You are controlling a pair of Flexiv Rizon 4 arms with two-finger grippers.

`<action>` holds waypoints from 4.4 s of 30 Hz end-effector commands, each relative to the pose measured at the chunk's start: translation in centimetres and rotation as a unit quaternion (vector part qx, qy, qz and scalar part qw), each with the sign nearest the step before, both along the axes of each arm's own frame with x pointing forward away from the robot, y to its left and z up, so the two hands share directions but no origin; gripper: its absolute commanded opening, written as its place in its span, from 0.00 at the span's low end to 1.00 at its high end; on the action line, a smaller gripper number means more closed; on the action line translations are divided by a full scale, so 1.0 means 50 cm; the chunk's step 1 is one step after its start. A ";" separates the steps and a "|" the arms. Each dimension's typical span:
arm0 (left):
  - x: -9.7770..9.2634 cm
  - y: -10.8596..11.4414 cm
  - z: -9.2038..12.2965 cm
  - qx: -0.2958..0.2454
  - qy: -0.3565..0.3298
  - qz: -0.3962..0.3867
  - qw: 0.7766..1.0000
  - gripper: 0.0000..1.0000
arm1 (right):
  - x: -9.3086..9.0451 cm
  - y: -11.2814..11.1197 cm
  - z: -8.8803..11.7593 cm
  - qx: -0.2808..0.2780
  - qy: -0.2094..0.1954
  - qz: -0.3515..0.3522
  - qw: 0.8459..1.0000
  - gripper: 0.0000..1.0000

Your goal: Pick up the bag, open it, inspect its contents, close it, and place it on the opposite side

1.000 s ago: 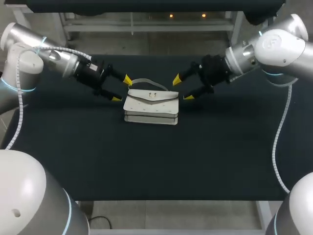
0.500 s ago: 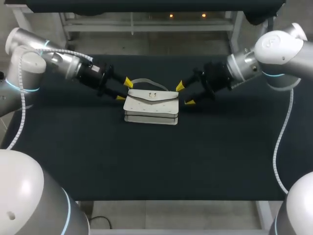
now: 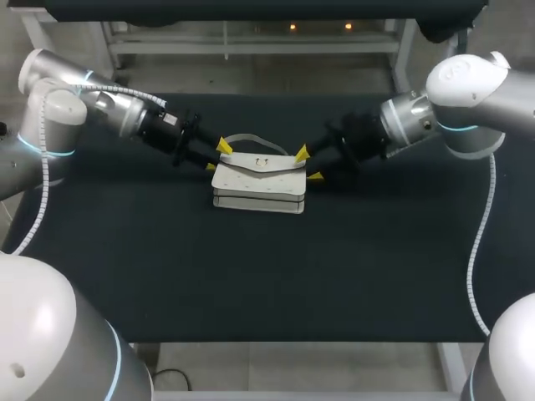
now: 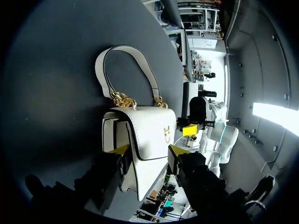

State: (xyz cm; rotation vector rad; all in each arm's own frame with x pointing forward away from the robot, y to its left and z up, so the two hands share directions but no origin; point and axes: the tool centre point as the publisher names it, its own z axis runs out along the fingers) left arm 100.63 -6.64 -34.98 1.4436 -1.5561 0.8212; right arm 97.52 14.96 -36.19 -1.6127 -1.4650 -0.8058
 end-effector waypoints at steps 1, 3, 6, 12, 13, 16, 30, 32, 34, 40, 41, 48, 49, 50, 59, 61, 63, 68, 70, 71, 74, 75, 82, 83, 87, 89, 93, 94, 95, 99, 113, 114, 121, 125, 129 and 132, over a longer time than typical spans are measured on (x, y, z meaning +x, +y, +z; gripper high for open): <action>0.008 -0.004 -0.011 -0.005 0.005 -0.001 1.000 0.55 | 0.012 0.006 -0.011 0.008 0.005 0.011 1.000 0.49; 0.010 -0.005 -0.013 -0.008 0.006 0.001 1.000 0.45 | 0.012 0.009 -0.012 0.010 0.006 0.012 1.000 0.47; 0.011 -0.006 -0.018 -0.009 0.008 0.003 1.000 0.36 | 0.013 0.012 -0.015 0.013 0.008 0.011 1.000 0.46; 0.007 -0.006 -0.025 -0.006 0.009 0.008 1.000 0.00 | 0.015 0.013 -0.023 0.016 0.011 0.006 1.000 0.00; 0.006 -0.006 -0.027 -0.004 0.008 0.009 1.000 0.00 | 0.015 0.013 -0.025 0.017 0.011 0.006 1.000 0.00; 0.004 -0.005 -0.031 -0.002 0.007 0.013 1.000 0.00 | 0.013 0.013 -0.030 0.022 0.013 0.002 1.000 0.00; -0.007 -0.006 -0.013 0.004 -0.015 0.011 1.000 0.35 | 0.006 0.011 -0.010 0.028 -0.003 -0.005 1.000 0.49; -0.007 -0.007 -0.016 0.006 -0.015 0.012 1.000 0.26 | 0.007 0.012 -0.012 0.030 -0.002 -0.008 1.000 0.48; -0.007 -0.008 -0.021 0.005 -0.013 0.012 1.000 0.03 | 0.008 0.014 -0.016 0.031 0.000 -0.009 0.999 0.47; -0.004 -0.012 -0.039 0.011 -0.006 0.010 1.000 0.00 | 0.011 0.020 -0.027 0.029 0.006 -0.009 1.000 0.40; -0.004 -0.012 -0.040 0.011 -0.005 0.010 1.000 0.00 | 0.012 0.020 -0.029 0.028 0.008 -0.009 1.000 0.35; -0.007 -0.009 -0.042 0.013 -0.006 0.011 1.000 0.00 | 0.010 0.018 -0.037 0.028 0.010 -0.011 1.000 0.00; -0.007 -0.008 -0.042 0.014 -0.007 0.011 1.000 0.00 | 0.010 0.017 -0.037 0.028 0.010 -0.012 0.999 0.00; -0.008 -0.007 -0.040 0.014 -0.008 0.012 1.000 0.02 | 0.009 0.015 -0.037 0.028 0.010 -0.013 0.999 0.00; -0.026 0.008 -0.002 0.008 -0.019 0.020 1.000 1.00 | 0.002 -0.009 0.002 0.004 -0.015 -0.016 1.000 1.00; -0.035 0.014 0.004 0.004 -0.020 0.022 1.000 1.00 | 0.000 -0.020 0.010 -0.002 -0.020 -0.016 1.000 1.00; -0.043 0.019 0.008 0.001 -0.021 0.024 0.999 1.00 | -0.002 -0.030 0.017 -0.013 -0.026 -0.017 0.999 1.00; -0.062 0.019 0.010 0.006 -0.020 0.021 1.000 0.65 | -0.003 -0.060 0.029 -0.055 -0.040 -0.013 0.998 1.00; -0.066 0.015 0.009 0.014 -0.020 0.019 1.000 0.47 | -0.005 -0.072 0.033 -0.073 -0.047 -0.011 0.996 1.00; -0.067 0.015 0.008 0.014 -0.019 0.019 1.000 0.41 | -0.005 -0.078 0.034 -0.079 -0.047 -0.008 0.996 1.00; -0.068 0.015 0.006 0.018 -0.018 0.019 0.999 0.31 | -0.005 -0.096 0.034 -0.096 -0.049 -0.008 0.994 1.00; -0.067 0.014 0.004 0.021 -0.016 0.019 0.999 0.32 | -0.004 -0.101 0.034 -0.099 -0.049 -0.007 0.994 1.00; -0.073 0.013 -0.003 0.029 -0.009 0.019 0.999 0.25 | -0.001 -0.131 0.036 -0.119 -0.051 -0.013 0.992 1.00; -0.074 0.014 -0.006 0.030 -0.007 0.020 0.999 0.25 | -0.001 -0.134 0.036 -0.121 -0.050 -0.014 0.991 1.00; -0.079 0.015 -0.014 0.034 0.001 0.021 0.999 0.22 | 0.003 -0.143 0.034 -0.131 -0.047 -0.012 0.990 1.00; -0.080 0.014 -0.017 0.036 0.003 0.020 0.999 0.22 | 0.005 -0.146 0.032 -0.134 -0.046 -0.011 0.990 1.00; -0.076 0.013 -0.023 0.039 0.009 0.023 0.999 0.20 | 0.009 -0.153 0.031 -0.139 -0.047 -0.009 0.989 1.00; -0.075 0.013 -0.024 0.039 0.010 0.024 0.999 0.18 | 0.010 -0.155 0.031 -0.141 -0.046 -0.010 0.989 1.00; -0.074 0.013 -0.025 0.037 0.012 0.026 0.999 0.15 | 0.011 -0.158 0.031 -0.144 -0.047 -0.011 0.988 1.00; -0.075 0.015 -0.025 0.036 0.012 0.028 0.999 0.00 | 0.012 -0.171 0.036 -0.150 -0.048 -0.015 0.988 1.00; -0.075 0.032 -0.013 0.043 0.005 0.064 0.997 0.00 | 0.012 -0.171 0.036 -0.150 -0.048 -0.015 0.988 1.00; -0.075 0.032 -0.013 0.043 0.005 0.064 0.997 0.00 | 0.012 -0.171 0.036 -0.150 -0.048 -0.015 0.988 1.00; -0.059 0.058 -0.006 0.056 -0.014 0.041 0.997 0.00 | 0.033 -0.213 0.038 -0.189 -0.075 -0.015 0.979 1.00; -0.029 0.110 -0.004 0.069 -0.038 0.031 0.996 0.00 | 0.055 -0.277 0.041 -0.232 -0.101 -0.014 0.967 1.00; 0.000 0.158 -0.014 0.081 -0.046 0.019 0.995 0.00 | 0.070 -0.328 0.045 -0.257 -0.108 -0.011 0.960 1.00; 0.015 0.192 -0.013 0.085 -0.054 0.019 0.995 0.00 | 0.079 -0.362 0.053 -0.273 -0.114 -0.015 0.955 1.00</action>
